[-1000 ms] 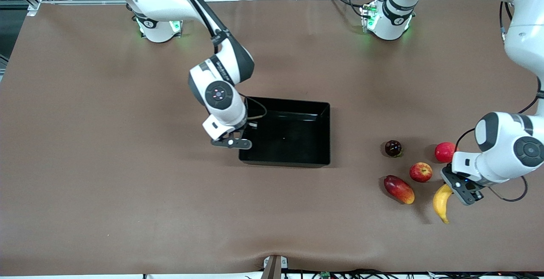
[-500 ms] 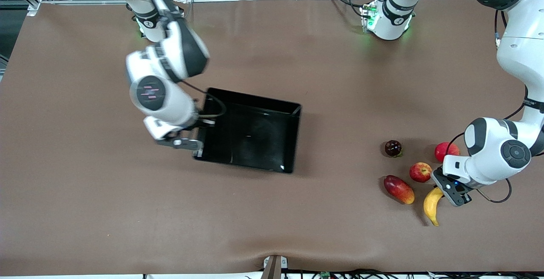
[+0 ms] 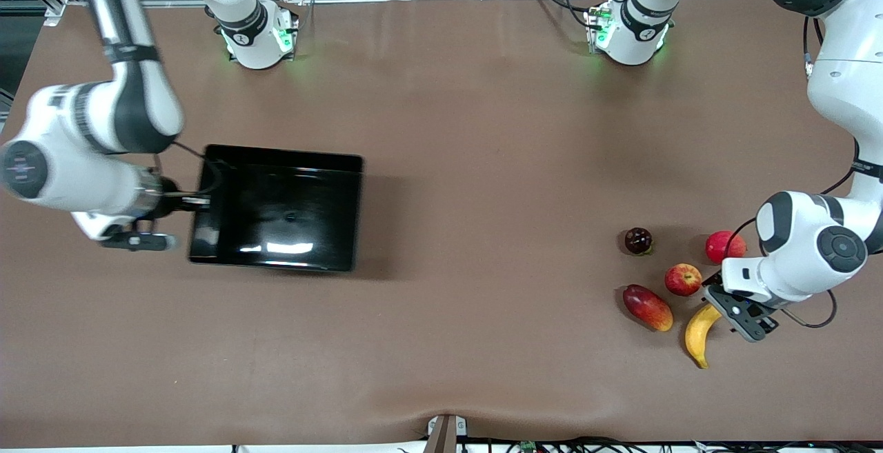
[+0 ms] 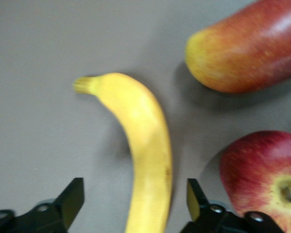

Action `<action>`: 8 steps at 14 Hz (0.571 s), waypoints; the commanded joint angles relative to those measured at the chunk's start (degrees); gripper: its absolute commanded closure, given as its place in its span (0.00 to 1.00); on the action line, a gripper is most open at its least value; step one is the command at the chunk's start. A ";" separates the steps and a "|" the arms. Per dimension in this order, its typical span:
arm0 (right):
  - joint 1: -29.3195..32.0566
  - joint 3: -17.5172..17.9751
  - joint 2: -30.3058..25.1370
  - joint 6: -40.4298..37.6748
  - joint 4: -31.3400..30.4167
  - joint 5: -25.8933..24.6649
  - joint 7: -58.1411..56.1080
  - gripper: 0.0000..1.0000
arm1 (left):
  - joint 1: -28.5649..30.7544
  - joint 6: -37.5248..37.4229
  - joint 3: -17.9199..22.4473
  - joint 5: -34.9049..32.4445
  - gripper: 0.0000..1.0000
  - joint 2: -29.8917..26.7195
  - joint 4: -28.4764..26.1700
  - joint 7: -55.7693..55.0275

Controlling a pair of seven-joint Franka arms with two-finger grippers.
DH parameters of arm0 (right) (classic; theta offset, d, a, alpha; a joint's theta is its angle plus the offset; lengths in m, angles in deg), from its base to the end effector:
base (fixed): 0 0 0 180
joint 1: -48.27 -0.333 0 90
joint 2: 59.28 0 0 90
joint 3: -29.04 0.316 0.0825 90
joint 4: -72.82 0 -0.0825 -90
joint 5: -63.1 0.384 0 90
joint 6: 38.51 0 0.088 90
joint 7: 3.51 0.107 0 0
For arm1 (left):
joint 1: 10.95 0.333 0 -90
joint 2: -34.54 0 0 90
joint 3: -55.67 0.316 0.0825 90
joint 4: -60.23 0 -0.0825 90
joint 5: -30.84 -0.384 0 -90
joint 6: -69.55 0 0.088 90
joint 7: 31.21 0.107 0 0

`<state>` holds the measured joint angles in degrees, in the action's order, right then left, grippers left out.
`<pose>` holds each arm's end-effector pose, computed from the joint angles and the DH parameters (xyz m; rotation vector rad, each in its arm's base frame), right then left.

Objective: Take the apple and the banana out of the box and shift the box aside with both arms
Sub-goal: 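Release the banana with the left gripper while the right gripper drags the box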

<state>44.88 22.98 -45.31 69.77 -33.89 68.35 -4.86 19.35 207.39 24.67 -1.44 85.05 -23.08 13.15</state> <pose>0.5915 -0.0180 0.3722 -3.0576 0.0930 0.3261 0.7342 0.0792 0.2280 -2.6828 1.3990 -0.2892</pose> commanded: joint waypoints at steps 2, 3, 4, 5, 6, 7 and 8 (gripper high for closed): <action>5.75 0.62 -2.45 8.23 -8.93 -1.03 -5.93 1.00 | -0.23 -5.71 -0.55 4.31 0.00 -4.71 0.87 -6.81; 6.29 -1.04 -2.45 11.57 -11.22 -1.21 -9.51 1.00 | -0.32 -8.35 -0.81 6.07 0.00 -6.29 0.96 -8.40; 6.46 -2.88 -2.11 14.04 -12.46 -1.12 -13.46 1.00 | -0.32 -11.33 -1.69 7.31 0.00 -7.95 1.83 -10.50; 6.64 -4.46 -1.67 16.07 -12.91 -1.12 -16.20 1.00 | -0.41 -14.76 -2.74 7.58 0.00 -9.45 2.54 -13.92; 7.69 -5.18 -0.88 17.13 -12.91 -1.12 -17.79 1.00 | -0.32 -17.23 -3.88 7.50 0.00 -10.94 2.72 -18.21; 8.92 -5.18 0.08 18.19 -12.83 -1.12 -19.38 1.00 | -0.41 -18.99 -4.94 7.32 0.00 -12.79 2.72 -23.39; 9.80 -5.18 1.05 19.94 -12.91 -1.12 -21.39 1.00 | -0.67 -20.40 -5.73 7.15 0.00 -14.55 2.63 -27.71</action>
<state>52.56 17.33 -44.44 87.87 -46.44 67.19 -22.58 19.18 190.63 19.91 5.09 74.86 -19.57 -7.29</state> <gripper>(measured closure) 0.943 0.000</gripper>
